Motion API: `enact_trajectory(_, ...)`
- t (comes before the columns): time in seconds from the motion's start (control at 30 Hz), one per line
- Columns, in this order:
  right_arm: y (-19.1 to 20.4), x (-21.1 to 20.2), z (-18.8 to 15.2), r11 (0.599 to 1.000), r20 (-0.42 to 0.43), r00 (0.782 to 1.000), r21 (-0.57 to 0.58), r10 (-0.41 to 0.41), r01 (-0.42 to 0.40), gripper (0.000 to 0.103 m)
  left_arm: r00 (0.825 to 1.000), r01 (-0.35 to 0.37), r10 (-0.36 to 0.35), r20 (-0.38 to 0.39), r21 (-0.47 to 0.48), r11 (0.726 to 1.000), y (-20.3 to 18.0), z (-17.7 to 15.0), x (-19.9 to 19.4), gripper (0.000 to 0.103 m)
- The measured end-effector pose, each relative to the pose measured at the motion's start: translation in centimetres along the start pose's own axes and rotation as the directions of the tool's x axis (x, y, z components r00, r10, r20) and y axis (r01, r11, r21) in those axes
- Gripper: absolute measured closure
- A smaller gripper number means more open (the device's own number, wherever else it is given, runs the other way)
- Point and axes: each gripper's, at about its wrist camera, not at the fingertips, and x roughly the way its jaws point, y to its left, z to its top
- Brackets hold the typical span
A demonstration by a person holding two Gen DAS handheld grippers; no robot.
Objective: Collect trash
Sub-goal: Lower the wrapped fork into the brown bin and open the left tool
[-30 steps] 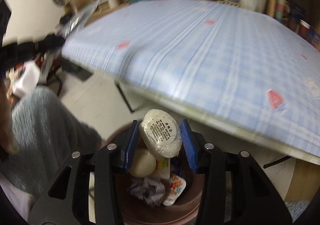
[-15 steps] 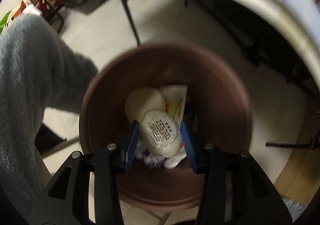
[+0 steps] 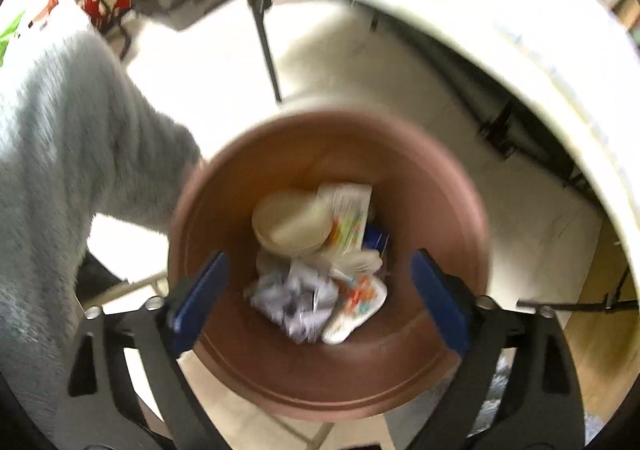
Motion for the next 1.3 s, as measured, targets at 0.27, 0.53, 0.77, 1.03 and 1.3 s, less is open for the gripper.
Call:
enact_trajectory(0.27,-0.5,-7.3,0.6,0.985,0.353,0.92,0.058,-0.172,0.162,0.007,0.999,0.021,-0.021,-0.033,0.006,1.0,-0.4,-0.4,0.7,0.092)
enact_trajectory(0.53,-2.9,-11.7,0.4,0.946,0.51,0.798,0.211,-0.322,0.247,0.006,0.992,0.059,-0.05,-0.114,0.075,0.995,-2.1,-1.4,2.3,0.092)
enact_trajectory(0.77,-5.2,-13.3,-0.7,0.907,0.538,0.737,0.327,-0.409,0.264,0.006,0.945,0.161,-0.102,-0.31,0.172,0.972,-4.6,-3.5,5.9,0.092)
enact_trajectory(1.03,-6.7,-13.5,-2.4,0.882,0.537,0.717,0.4,-0.445,0.248,0.006,0.784,0.242,-0.049,-0.618,0.232,0.942,-6.7,-7.8,12.0,0.092)
enact_trajectory(1.3,-7.8,-13.7,-3.3,0.872,0.53,0.72,0.436,-0.448,0.223,0.006,0.72,0.278,-0.012,-0.694,0.273,0.921,-7.7,-9.8,13.5,0.092)
